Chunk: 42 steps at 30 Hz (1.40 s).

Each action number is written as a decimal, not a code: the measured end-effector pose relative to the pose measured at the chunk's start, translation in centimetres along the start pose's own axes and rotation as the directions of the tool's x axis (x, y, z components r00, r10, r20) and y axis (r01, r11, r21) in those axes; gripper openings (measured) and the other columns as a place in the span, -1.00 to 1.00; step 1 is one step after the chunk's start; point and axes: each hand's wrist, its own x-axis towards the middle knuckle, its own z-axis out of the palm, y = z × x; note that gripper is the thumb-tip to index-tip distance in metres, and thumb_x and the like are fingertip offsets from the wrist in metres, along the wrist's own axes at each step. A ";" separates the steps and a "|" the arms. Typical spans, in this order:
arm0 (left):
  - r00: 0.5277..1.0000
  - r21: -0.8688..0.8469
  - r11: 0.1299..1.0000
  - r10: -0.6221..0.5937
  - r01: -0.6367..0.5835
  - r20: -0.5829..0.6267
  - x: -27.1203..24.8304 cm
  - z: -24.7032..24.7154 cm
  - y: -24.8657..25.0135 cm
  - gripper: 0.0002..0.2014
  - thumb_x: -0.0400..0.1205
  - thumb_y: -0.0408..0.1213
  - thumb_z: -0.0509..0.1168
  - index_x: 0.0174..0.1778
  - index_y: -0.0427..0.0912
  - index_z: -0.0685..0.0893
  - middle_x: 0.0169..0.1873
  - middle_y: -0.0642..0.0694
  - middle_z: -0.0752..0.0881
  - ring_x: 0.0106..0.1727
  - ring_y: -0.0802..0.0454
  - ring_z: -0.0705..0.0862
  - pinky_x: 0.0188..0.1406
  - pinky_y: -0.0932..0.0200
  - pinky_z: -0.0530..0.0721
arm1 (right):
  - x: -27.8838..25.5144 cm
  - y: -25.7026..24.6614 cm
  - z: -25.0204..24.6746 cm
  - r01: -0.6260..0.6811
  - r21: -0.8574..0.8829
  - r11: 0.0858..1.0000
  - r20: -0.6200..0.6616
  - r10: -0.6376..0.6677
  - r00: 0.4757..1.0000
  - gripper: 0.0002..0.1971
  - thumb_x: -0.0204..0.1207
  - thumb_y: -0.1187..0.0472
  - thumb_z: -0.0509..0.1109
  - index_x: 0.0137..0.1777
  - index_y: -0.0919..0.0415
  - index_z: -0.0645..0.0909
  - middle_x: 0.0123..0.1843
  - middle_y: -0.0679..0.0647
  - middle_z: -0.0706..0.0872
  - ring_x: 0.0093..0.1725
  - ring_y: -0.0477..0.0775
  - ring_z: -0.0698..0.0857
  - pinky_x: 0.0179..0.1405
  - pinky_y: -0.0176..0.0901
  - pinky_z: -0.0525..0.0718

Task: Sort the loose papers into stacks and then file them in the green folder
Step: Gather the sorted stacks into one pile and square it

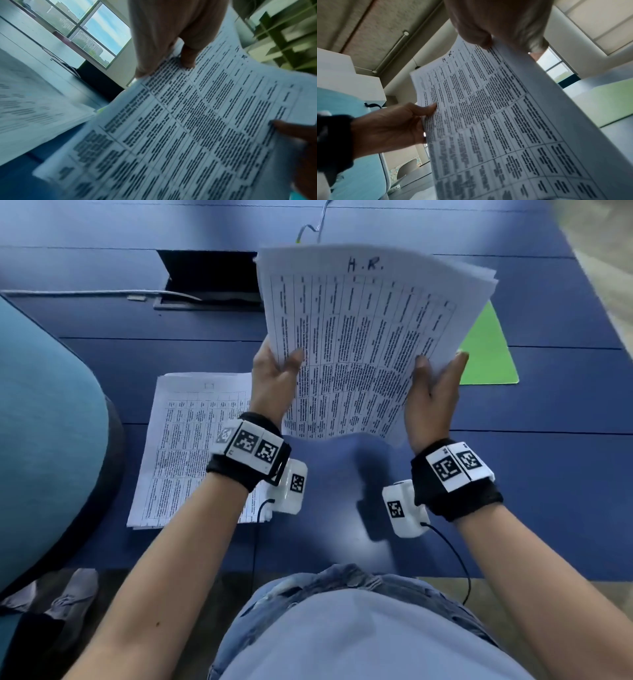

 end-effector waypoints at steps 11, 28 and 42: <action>0.929 0.197 0.975 -0.018 0.098 -0.370 4.0 -11.8 2.0 -0.86 0.64 -0.39 0.17 -0.13 -0.07 0.56 -0.16 -0.02 0.71 -0.16 0.09 0.71 -0.18 0.21 0.74 | -2.9 0.4 8.6 -0.008 -0.371 0.929 0.428 0.179 0.886 -0.68 0.58 0.20 0.29 -0.34 0.13 0.25 -0.46 -0.05 0.35 -0.48 -0.12 0.31 -0.47 -0.18 0.22; 0.727 0.603 0.413 -0.469 0.683 -0.502 0.7 -19.4 -8.7 -0.07 0.53 -0.13 0.38 0.56 -0.48 -0.09 0.60 -0.39 -0.01 0.64 -0.27 -0.02 0.62 -0.06 0.01 | -11.3 4.5 16.4 -0.236 -0.642 0.729 0.448 0.607 0.656 -0.67 0.48 0.32 0.23 0.23 0.37 0.34 0.29 0.31 0.50 0.29 0.32 0.50 0.35 0.16 0.47; 0.676 0.636 0.329 -0.596 0.698 -0.433 -1.3 -12.3 -9.3 -0.09 0.46 0.06 0.42 0.52 -0.41 0.14 0.47 -0.32 0.21 0.51 -0.29 0.24 0.46 -0.13 0.31 | -8.6 6.7 10.4 -0.504 -0.610 0.611 0.263 0.757 0.598 -0.47 0.27 0.17 0.32 0.26 0.38 0.45 0.16 0.21 0.60 0.25 0.26 0.59 0.27 0.21 0.61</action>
